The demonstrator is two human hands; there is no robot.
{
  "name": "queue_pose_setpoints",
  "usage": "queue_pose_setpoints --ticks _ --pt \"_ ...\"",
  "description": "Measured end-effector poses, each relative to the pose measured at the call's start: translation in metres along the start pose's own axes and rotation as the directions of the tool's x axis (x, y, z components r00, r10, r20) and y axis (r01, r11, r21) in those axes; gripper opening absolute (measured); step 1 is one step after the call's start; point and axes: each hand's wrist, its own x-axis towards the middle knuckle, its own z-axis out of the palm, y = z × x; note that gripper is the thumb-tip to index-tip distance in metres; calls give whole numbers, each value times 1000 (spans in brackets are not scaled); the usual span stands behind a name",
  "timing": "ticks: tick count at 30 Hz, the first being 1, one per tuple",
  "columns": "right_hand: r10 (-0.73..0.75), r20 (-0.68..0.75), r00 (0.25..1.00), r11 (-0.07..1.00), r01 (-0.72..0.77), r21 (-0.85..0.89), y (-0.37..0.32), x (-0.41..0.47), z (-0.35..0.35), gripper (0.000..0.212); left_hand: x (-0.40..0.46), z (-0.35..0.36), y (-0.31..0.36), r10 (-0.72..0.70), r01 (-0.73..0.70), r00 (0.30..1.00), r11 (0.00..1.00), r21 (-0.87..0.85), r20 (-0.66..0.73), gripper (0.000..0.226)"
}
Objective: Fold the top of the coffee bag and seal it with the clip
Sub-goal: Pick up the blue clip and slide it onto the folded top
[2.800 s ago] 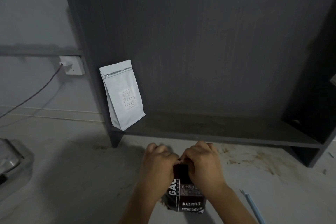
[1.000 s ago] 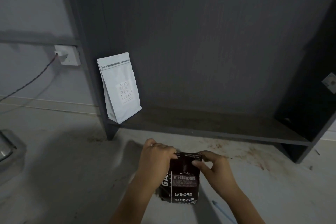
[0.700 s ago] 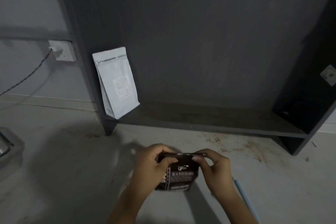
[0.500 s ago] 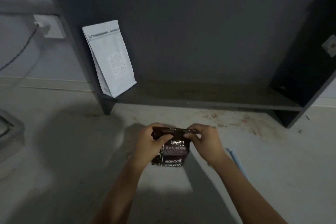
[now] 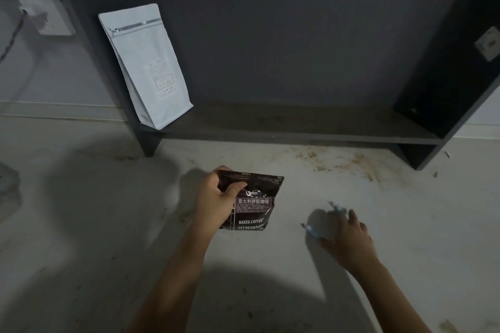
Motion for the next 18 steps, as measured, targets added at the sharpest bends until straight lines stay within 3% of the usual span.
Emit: queue_pose_setpoints --ticks 3,5,7,12,16,18 --pt "-136 -63 989 990 137 16 6 0 8 49 0 1 -3 -6 6 1000 1000 0 -14 23" --pt "-229 -117 966 959 245 145 4 5 12 45 0 2 -3 -23 23 1000 1000 -7 -13 22" --pt "-299 -114 947 924 318 211 2 10 16 50 -1 2 -2 -36 36 999 999 -10 0 23" --pt "-438 -106 893 873 451 188 -5 9 14 66 -3 0 2 0 0 1000 1000 10 4 20" --pt "-398 -119 910 909 408 84 1 10 13 52 -4 1 2 -9 9 1000 1000 -6 2 12" --pt "-273 -58 960 961 275 24 2 9 9 33 -5 1 3 -11 11 1000 1000 -10 1 12"
